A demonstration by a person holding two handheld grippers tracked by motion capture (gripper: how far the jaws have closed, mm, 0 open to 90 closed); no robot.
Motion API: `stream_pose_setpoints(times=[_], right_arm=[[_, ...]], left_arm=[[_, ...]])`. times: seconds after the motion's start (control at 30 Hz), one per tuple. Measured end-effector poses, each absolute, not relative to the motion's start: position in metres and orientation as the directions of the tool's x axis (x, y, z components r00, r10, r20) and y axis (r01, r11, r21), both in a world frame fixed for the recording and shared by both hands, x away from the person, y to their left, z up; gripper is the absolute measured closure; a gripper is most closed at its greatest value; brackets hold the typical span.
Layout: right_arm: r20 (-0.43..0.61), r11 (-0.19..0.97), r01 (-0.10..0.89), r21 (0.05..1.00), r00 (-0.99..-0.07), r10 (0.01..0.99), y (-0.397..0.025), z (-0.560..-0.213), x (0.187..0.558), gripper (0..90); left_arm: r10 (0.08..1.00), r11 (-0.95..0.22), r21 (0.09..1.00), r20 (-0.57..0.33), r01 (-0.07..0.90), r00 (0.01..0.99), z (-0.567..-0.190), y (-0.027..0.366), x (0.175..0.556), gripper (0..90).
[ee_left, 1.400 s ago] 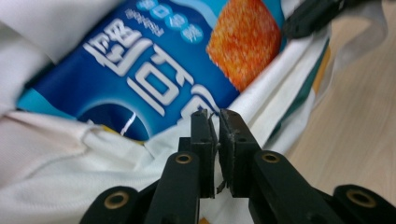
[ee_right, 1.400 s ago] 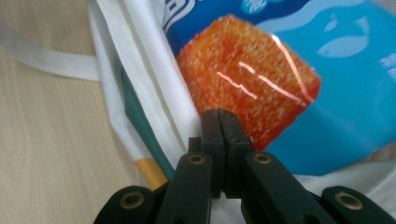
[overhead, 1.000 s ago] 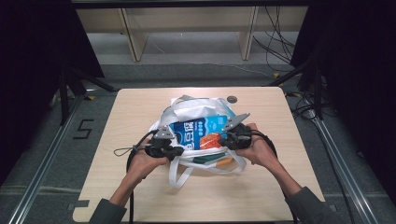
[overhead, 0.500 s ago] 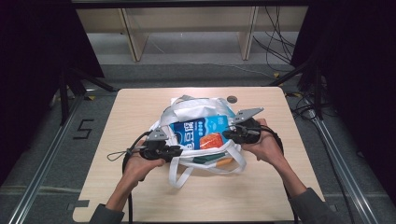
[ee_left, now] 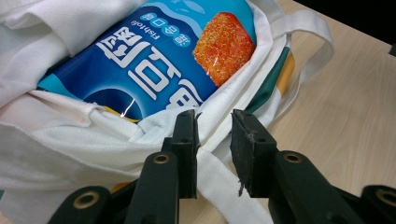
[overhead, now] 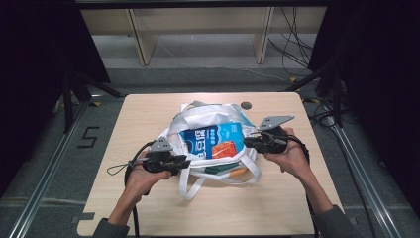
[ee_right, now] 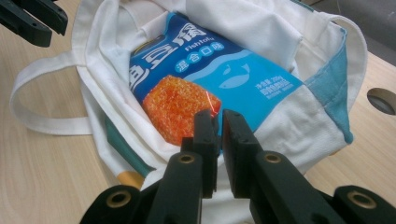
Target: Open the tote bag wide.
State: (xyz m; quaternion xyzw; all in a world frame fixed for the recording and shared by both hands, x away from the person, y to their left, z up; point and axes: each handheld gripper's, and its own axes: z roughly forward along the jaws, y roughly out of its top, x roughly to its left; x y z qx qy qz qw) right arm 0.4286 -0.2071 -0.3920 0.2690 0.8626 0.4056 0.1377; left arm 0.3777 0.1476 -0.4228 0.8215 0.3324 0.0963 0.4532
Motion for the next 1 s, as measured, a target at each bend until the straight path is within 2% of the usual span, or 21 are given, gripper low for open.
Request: stream_pose_setpoints(times=[0.37, 0.6, 0.83, 0.87, 1.0], right_arm=[[-0.004, 0.508, 0.376, 0.775, -0.801, 0.599, -0.215, -0.393, 0.426, 81.4], [0.0, 0.496, 0.386, 0.778, -0.79, 0.614, -0.224, -0.393, 0.422, 77.6], [0.01, 0.477, 0.398, 0.783, -0.776, 0.631, -0.233, -0.395, 0.416, 68.0], [-0.001, 0.474, 0.387, 0.791, -0.773, 0.634, -0.236, -0.395, 0.415, 61.1], [0.013, 0.468, 0.414, 0.781, -0.759, 0.651, -0.239, -0.396, 0.414, 54.1]], left_arm=[[0.638, -0.353, 0.815, -0.15, 0.46, 0.755, -0.424, 0.154, 0.374, 67.2], [0.632, -0.341, 0.826, -0.153, 0.45, 0.76, -0.422, 0.157, 0.372, 62.3], [0.622, -0.32, 0.84, -0.164, 0.439, 0.766, -0.424, 0.161, 0.37, 53.8], [0.631, -0.323, 0.841, -0.151, 0.434, 0.761, -0.424, 0.163, 0.37, 51.1], [0.658, -0.321, 0.832, -0.147, 0.452, 0.739, -0.423, 0.165, 0.367, 47.7]])
